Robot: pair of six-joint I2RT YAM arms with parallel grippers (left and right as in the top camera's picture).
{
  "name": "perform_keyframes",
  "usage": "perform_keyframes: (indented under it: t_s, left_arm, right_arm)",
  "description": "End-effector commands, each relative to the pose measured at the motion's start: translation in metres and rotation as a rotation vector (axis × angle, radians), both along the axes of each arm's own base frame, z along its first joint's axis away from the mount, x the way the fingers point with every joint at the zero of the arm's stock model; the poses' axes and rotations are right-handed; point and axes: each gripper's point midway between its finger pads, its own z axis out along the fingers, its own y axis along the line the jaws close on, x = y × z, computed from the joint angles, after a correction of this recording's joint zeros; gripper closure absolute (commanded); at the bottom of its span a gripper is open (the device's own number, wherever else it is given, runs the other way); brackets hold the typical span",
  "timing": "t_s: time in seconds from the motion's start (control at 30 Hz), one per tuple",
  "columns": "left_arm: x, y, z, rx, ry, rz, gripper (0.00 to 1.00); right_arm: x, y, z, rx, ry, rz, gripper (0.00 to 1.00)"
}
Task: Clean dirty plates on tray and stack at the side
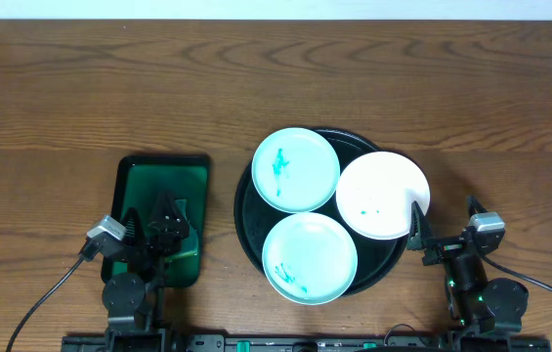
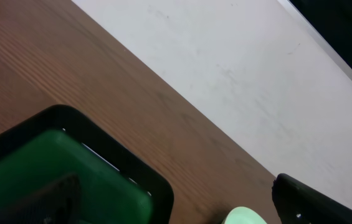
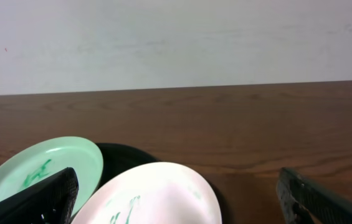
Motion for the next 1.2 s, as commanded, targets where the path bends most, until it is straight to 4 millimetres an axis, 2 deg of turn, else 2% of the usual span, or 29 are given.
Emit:
perform_keyframes:
  t_s: [0.0, 1.0, 1.1, 1.17]
  left_arm:
    - [-0.0015, 0.0003, -0.0163, 0.02, 0.056, 0.0, 0.02]
    - [-0.0014, 0.0003, -0.0162, 0.02, 0.056, 0.0, 0.02]
    - [-0.0011, 0.0041, -0.0111, 0.024, 0.035, 0.023, 0.02]
    - [-0.0011, 0.0039, -0.0113, 0.084, 0.042, 0.014, 0.02]
  right_arm:
    - [0.0002, -0.0031, -0.0014, -0.011, 0.003, -0.013, 0.01]
    - [0.0002, -0.0031, -0.0014, -0.011, 0.003, -0.013, 0.01]
    - [0.0002, -0.0031, -0.0014, -0.011, 0.003, -0.013, 0.01]
    - [0.0002, -0.0031, -0.0014, -0.011, 0.003, -0.013, 0.01]
